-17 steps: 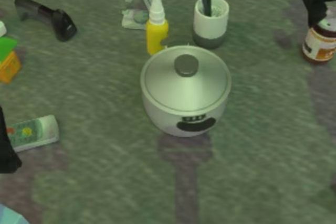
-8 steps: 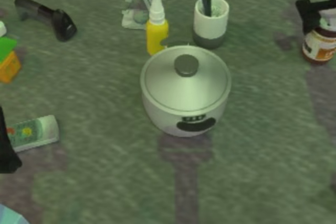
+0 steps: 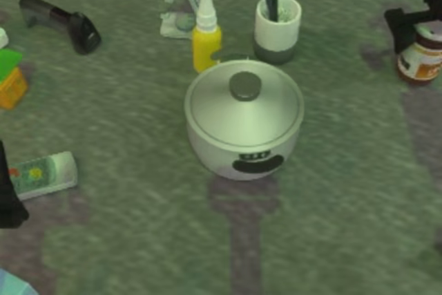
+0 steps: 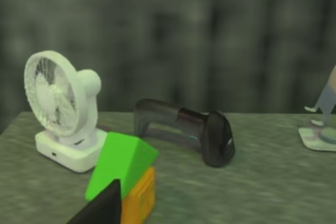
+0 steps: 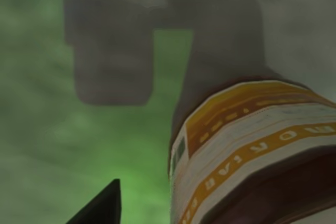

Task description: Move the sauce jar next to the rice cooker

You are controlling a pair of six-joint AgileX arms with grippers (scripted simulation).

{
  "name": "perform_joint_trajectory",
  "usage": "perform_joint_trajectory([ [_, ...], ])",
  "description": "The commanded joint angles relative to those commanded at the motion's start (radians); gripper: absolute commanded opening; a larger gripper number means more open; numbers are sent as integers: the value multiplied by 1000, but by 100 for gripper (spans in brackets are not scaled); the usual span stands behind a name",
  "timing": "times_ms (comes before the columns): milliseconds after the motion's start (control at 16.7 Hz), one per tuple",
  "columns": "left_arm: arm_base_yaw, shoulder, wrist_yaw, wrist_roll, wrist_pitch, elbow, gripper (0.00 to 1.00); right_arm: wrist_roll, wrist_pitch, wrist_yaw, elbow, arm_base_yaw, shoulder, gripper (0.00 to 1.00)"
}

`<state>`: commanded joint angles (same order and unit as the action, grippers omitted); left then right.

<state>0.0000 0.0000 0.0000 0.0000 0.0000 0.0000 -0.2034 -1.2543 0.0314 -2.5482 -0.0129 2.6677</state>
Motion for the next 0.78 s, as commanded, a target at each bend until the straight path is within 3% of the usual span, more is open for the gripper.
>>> perform_joint_trajectory([
  [780,0,0,0,0,0,0,100,0,0,0,0,0,0,2],
])
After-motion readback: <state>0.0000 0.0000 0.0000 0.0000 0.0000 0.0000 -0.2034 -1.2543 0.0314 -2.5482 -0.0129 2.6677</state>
